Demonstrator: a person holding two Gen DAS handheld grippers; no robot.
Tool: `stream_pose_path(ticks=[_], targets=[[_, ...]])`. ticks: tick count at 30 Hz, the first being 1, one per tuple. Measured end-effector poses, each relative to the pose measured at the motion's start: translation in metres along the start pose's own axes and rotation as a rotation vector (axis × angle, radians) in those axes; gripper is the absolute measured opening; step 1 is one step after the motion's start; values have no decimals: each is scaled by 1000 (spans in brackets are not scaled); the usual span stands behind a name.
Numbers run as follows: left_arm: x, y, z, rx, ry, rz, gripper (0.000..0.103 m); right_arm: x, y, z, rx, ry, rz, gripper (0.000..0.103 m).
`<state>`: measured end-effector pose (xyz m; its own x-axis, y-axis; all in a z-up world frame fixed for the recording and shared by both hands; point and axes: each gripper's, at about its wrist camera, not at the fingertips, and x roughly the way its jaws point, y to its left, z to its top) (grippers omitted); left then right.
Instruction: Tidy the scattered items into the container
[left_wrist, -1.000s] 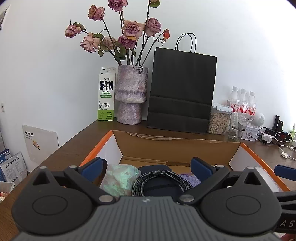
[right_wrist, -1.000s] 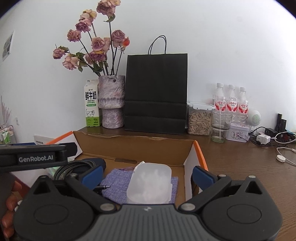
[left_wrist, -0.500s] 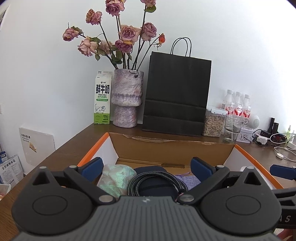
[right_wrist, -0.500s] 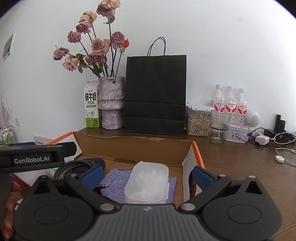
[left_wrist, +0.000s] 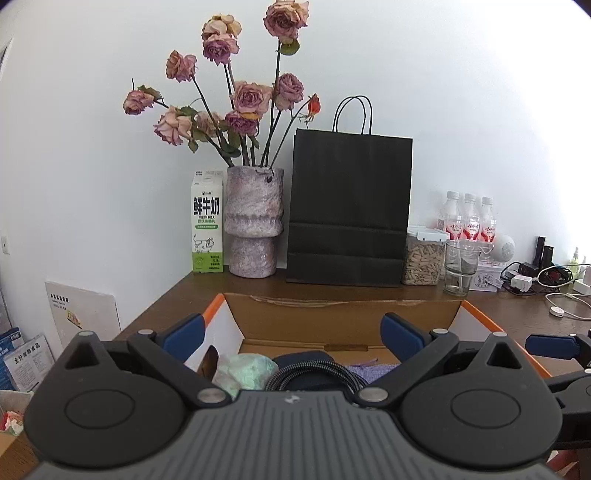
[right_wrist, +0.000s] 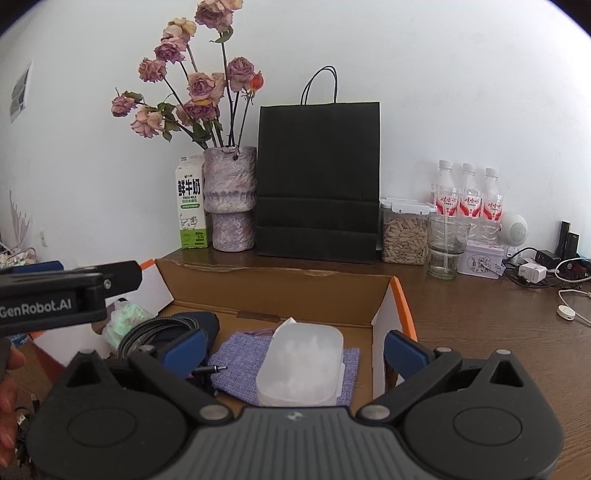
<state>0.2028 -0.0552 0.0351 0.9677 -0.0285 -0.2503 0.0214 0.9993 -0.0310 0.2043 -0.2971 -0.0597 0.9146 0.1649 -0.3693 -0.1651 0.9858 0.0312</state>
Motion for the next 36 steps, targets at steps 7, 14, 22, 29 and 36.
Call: stream_pose_path(ticks=[7, 14, 22, 29, 36], targets=[[-19, 10, 16, -4, -24, 33, 103, -30, 1, 20, -41, -51, 1, 103], [-44, 28, 14, 2, 10, 30, 103, -65, -8, 22, -10, -42, 35, 103], [-72, 51, -2, 51, 78, 45, 103, -97, -3, -16, -63, 64, 40, 103], [-107, 70, -28, 29, 138, 62, 103, -140, 9, -47, -37, 101, 50, 103], [-139, 90, -59, -23, 219, 73, 103, -165, 14, -74, -31, 142, 39, 103]])
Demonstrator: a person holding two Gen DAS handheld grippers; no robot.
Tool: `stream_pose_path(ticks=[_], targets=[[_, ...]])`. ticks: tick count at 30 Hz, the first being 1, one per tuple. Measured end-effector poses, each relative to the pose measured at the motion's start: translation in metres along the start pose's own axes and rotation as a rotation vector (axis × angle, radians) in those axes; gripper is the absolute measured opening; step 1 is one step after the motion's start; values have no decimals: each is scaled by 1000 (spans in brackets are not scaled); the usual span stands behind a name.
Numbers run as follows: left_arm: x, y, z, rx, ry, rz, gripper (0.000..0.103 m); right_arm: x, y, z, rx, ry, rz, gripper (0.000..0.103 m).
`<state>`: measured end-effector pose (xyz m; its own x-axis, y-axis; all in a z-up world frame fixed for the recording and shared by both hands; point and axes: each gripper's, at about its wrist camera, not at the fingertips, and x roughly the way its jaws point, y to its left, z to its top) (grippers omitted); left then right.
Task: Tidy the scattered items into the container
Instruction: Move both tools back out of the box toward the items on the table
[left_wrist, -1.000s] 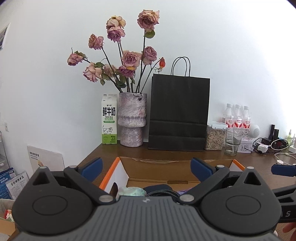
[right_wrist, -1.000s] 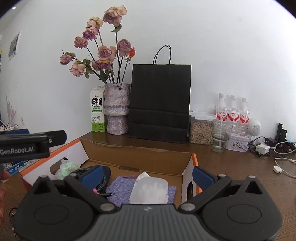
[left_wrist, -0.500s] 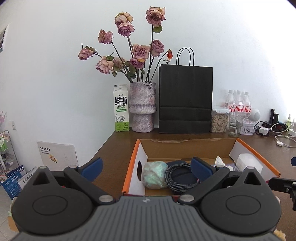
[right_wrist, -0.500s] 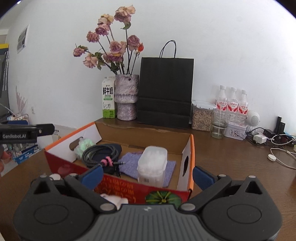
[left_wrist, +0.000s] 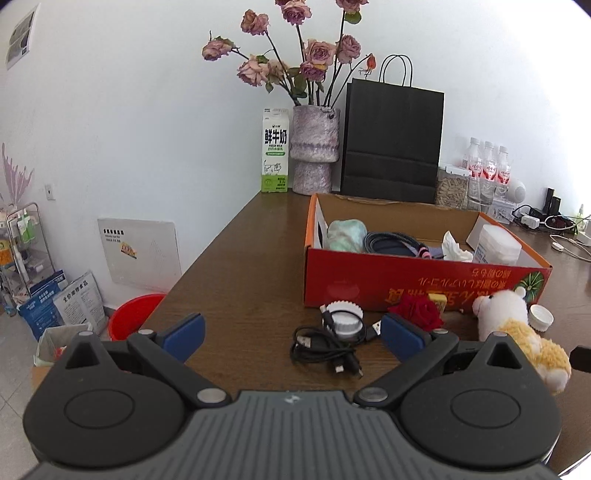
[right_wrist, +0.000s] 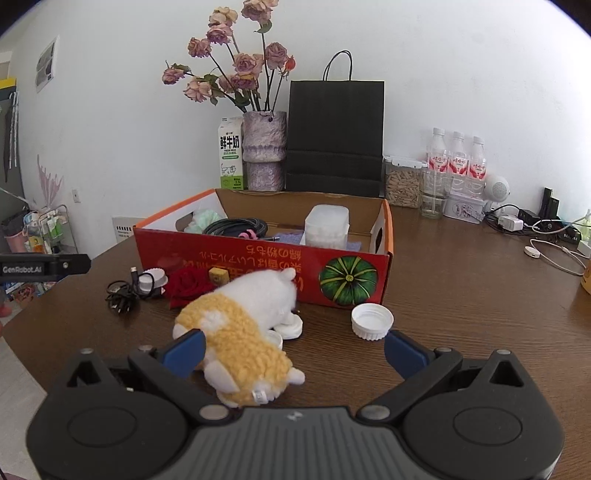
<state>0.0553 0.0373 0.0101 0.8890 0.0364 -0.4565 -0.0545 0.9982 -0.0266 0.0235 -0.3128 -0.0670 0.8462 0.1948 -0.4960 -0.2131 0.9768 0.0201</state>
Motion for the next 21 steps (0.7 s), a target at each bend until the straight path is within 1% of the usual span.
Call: stream_pose_path(ticks=[4, 8, 15, 20, 21], targets=[[8, 8, 0, -10, 17, 39, 103, 10, -20, 6, 22, -3, -99, 103], [23, 9, -1, -20, 55, 51, 103, 35, -42, 8, 34, 31, -161, 103], [55, -3, -9, 36, 135, 42, 103, 79, -62, 4, 42, 98, -182, 103], [70, -13, -11, 55, 165, 27, 103, 103, -69, 1, 74, 152, -158, 103], [72, -15, -12, 58, 170, 28, 103, 105, -71, -1, 96, 150, -149, 103]])
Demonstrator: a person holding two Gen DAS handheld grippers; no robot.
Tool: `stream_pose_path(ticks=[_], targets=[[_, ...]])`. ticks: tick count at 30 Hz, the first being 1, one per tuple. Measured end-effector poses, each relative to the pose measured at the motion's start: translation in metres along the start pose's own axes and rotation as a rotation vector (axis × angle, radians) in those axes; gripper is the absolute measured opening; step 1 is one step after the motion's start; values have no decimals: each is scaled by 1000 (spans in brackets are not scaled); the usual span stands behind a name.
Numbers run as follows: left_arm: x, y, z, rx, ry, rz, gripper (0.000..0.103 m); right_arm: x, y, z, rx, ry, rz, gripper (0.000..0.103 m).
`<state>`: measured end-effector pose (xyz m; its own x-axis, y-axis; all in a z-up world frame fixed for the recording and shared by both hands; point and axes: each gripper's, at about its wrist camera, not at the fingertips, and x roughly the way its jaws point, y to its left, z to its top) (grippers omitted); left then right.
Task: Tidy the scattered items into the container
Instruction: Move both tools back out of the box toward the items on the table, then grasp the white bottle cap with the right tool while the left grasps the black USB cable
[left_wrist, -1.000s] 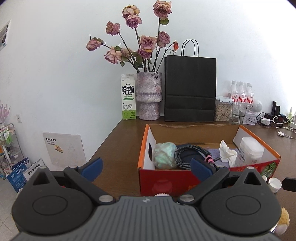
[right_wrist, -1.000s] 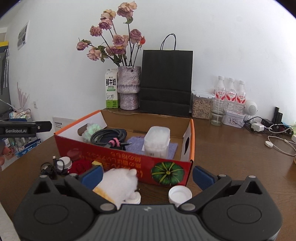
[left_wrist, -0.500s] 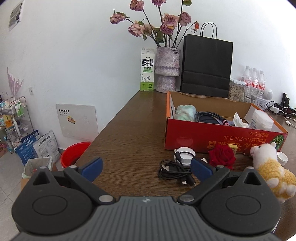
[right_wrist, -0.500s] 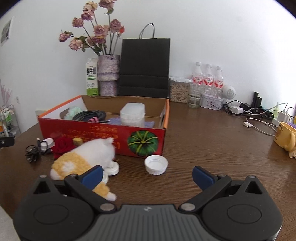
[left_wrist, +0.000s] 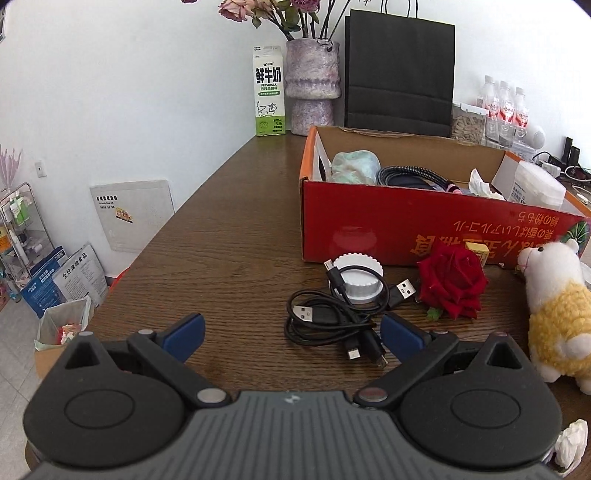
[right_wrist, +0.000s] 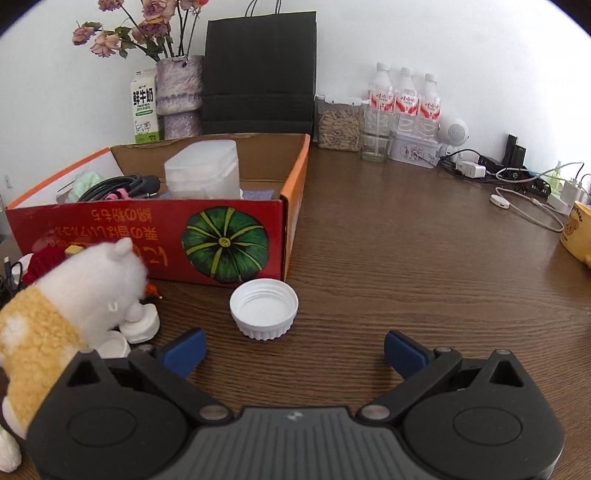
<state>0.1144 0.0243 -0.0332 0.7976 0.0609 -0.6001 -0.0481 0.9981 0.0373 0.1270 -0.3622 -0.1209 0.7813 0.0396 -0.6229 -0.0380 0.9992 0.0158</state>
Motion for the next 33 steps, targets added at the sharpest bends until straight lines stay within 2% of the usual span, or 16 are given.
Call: stream_pose_path(ticks=[9, 19, 33], targets=[[13, 1, -2, -41, 25, -3, 103, -1, -3, -2, 13, 0, 6, 103], [20, 3, 4, -41, 22, -4, 103, 0, 3, 0, -14, 1, 41, 103], [21, 2, 4, -40, 22, -4, 103, 1, 4, 2, -8, 8, 29, 103]])
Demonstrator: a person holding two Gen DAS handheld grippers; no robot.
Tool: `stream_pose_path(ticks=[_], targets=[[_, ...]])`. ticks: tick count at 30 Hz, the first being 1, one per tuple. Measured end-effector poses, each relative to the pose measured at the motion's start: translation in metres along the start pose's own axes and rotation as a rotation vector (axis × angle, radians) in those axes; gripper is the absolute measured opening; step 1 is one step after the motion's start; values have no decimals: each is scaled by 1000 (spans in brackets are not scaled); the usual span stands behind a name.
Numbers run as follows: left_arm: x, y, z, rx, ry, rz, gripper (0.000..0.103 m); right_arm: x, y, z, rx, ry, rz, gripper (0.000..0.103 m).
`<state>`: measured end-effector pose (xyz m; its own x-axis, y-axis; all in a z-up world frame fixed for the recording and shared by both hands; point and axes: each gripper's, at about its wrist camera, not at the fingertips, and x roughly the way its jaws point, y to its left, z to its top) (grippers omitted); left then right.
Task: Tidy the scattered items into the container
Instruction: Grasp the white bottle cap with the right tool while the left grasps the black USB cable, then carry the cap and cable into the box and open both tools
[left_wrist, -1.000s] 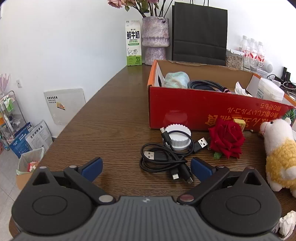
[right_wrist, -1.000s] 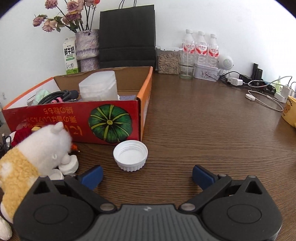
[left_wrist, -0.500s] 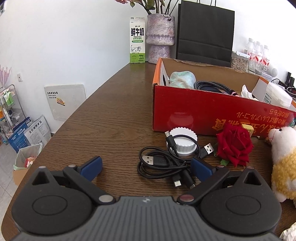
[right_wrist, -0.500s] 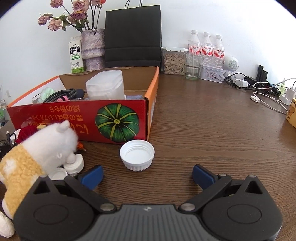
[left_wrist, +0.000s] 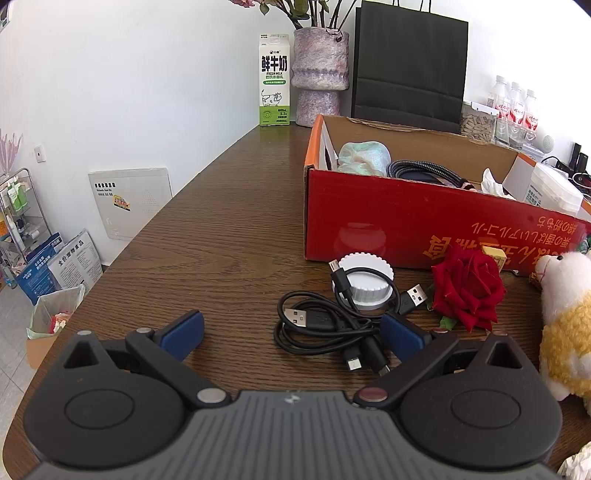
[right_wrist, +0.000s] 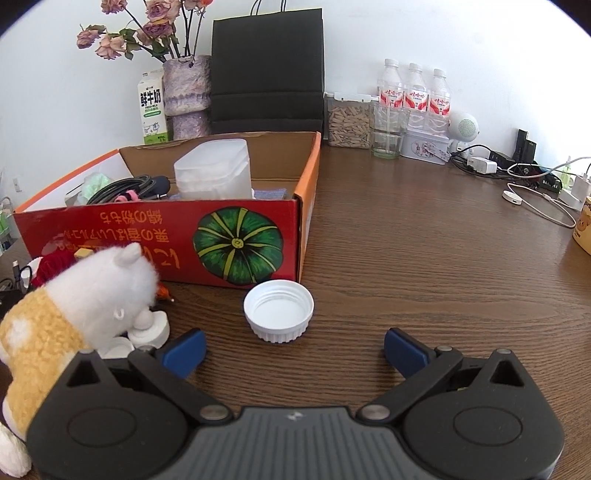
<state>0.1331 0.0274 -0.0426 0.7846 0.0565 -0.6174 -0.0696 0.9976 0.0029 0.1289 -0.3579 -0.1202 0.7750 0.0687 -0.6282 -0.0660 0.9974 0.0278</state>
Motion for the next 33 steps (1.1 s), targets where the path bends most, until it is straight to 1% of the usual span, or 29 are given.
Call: stream_pose_path(ticks=[5, 7, 9, 12, 14, 16, 17, 18, 20, 21, 22, 23, 24, 25, 26, 28, 33], targets=[[0, 0, 0, 0, 0, 0, 103, 0, 1, 1, 3, 2, -6, 102], [0, 0, 0, 0, 0, 0, 103, 0, 1, 3, 7, 3, -9, 97], [0, 1, 0, 0, 0, 0, 103, 1, 0, 6, 14, 6, -13, 94], [0, 1, 0, 0, 0, 0, 103, 6, 0, 10, 16, 9, -21, 94], [0, 0, 0, 0, 0, 0, 103, 7, 2, 11, 9, 6, -11, 92], [1, 0, 0, 0, 0, 0, 103, 5, 3, 11, 4, -4, -1, 81], [1, 1, 0, 0, -1, 0, 103, 4, 3, 11, 3, -9, 1, 77], [1, 1, 0, 0, 0, 0, 103, 4, 4, 11, 3, -14, 3, 72], [0, 1, -1, -2, -3, -2, 102, 3, 4, 11, 0, -20, 9, 67], [0, 1, -1, -2, -9, -5, 100, 2, 5, 11, -5, -22, 14, 61], [-1, 0, -2, -1, -17, -5, 93, 1, 6, 11, -12, -25, 20, 54], [-3, -1, -3, 3, -30, -5, 84, 1, 7, 11, -18, -29, 25, 49], [-5, -1, -5, 8, -47, -6, 77, 0, 9, 10, -20, -32, 28, 40], [-7, -2, -6, 11, -63, -6, 64, -1, 9, 10, -20, -35, 28, 39], [-8, -4, -7, 15, -76, -5, 54, -1, 9, 10, -19, -35, 27, 39], [-9, -6, -7, 26, -84, 3, 52, -1, 10, 10, -17, -35, 27, 39], [-10, -3, -8, 1, -89, -2, 52, -2, 10, 9, -9, -37, 27, 38]])
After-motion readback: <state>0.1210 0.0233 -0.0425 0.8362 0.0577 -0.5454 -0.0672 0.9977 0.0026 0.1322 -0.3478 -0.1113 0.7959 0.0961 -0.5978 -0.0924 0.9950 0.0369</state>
